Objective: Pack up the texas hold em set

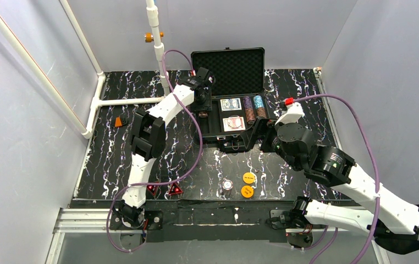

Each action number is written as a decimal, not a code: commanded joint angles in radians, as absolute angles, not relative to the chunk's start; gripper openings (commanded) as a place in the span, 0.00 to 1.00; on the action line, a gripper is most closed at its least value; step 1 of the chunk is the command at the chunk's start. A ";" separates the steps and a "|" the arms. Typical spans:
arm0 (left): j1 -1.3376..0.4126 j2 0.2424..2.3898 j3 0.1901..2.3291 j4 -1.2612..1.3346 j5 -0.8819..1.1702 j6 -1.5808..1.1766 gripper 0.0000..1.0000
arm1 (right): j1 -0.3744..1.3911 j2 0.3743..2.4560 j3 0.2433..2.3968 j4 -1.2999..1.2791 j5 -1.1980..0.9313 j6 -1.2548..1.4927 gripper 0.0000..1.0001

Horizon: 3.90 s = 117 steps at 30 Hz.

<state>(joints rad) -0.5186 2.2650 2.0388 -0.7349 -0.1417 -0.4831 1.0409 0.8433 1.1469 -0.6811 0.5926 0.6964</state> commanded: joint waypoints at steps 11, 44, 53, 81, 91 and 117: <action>-0.508 2.256 2.087 -0.741 -0.175 -0.474 0.28 | 1.039 0.822 1.128 -0.667 0.616 0.716 0.99; -0.589 1.961 1.643 -0.588 -0.193 -0.523 0.35 | 1.040 0.850 1.130 -0.697 0.601 0.741 0.98; -0.588 2.063 1.706 -0.561 -0.251 -0.496 0.30 | 1.040 0.840 1.115 -0.707 0.604 0.754 0.98; -0.571 2.092 1.809 -0.539 -0.316 -0.434 0.35 | 1.039 0.820 1.116 -0.770 0.630 0.762 0.98; -0.572 1.720 1.515 -0.508 -0.413 -0.356 0.89 | 1.040 0.940 1.166 -0.895 0.573 0.733 0.98; -0.564 0.766 0.817 -0.659 -0.282 -0.304 0.98 | 1.043 1.048 0.898 -0.763 0.124 0.726 0.98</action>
